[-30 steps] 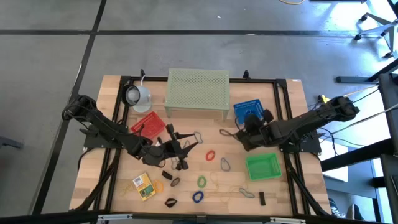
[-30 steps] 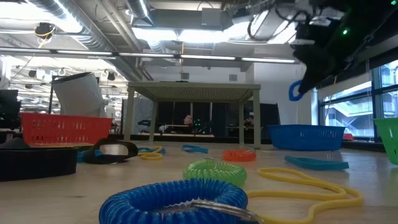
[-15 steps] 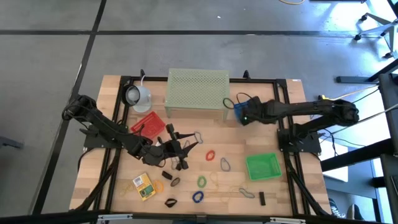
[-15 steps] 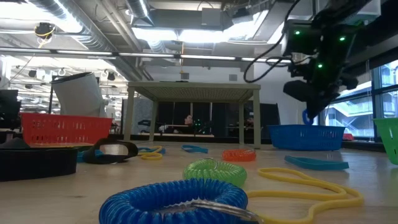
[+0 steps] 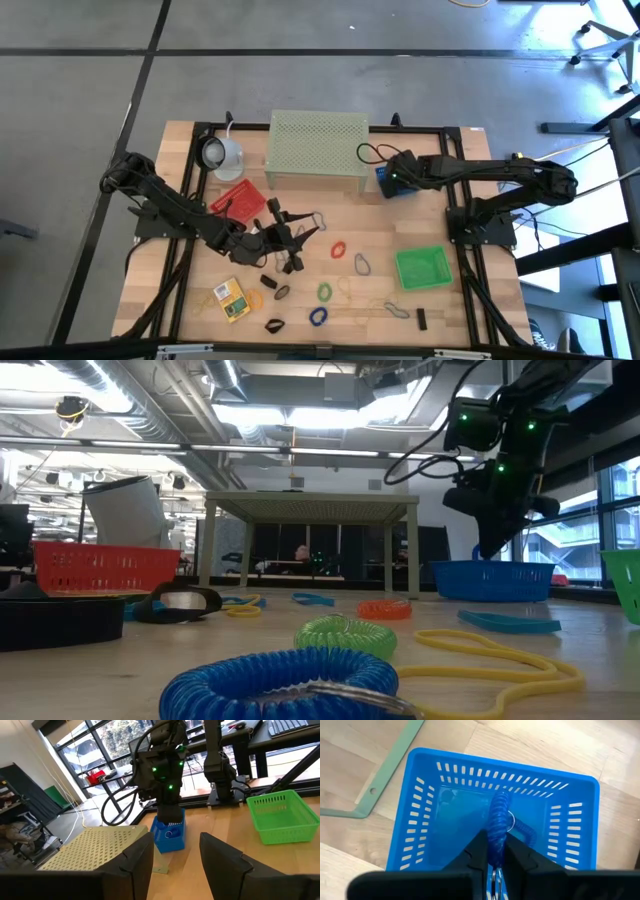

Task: Pick & Place Office Desk Supplies
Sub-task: Put the blue spring keychain into the blue bin, then put the orange spring keychain into the blue bin

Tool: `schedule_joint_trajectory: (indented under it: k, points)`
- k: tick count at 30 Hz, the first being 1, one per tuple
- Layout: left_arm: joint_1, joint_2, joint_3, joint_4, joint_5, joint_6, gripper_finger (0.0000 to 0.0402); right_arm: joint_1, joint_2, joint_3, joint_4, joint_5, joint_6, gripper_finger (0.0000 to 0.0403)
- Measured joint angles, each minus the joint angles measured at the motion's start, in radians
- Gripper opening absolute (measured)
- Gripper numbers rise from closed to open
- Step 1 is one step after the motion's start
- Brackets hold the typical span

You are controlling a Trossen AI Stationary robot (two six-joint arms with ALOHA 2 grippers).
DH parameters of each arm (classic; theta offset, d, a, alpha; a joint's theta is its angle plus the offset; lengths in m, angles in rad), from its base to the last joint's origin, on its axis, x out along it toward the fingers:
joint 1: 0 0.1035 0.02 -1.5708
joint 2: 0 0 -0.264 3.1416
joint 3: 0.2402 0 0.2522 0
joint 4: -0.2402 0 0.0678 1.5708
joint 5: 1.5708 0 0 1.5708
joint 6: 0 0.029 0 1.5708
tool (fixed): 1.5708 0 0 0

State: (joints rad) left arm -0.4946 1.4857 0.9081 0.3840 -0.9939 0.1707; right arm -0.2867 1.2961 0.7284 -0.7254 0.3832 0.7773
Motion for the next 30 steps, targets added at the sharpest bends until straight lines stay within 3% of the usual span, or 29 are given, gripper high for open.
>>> schedule_joint_trajectory:
  k: [11,21,25,30]
  points:
    - [0.000,0.000,0.000,-0.001,0.000,0.026,0.0152,0.001,0.000,0.000,0.000,0.007,0.007,0.0099]
    - [0.037,0.000,0.000,-0.133,0.015,-0.022,0.0150,0.128,0.000,0.000,0.001,0.251,0.145,0.0134]
    - [0.083,0.001,0.000,-0.225,0.143,-0.125,0.0150,0.210,0.000,0.002,0.010,0.306,0.139,0.0134]
    - [0.155,0.001,0.000,-0.333,0.440,-0.294,0.0146,0.264,0.000,0.032,0.080,0.335,0.104,0.0135]
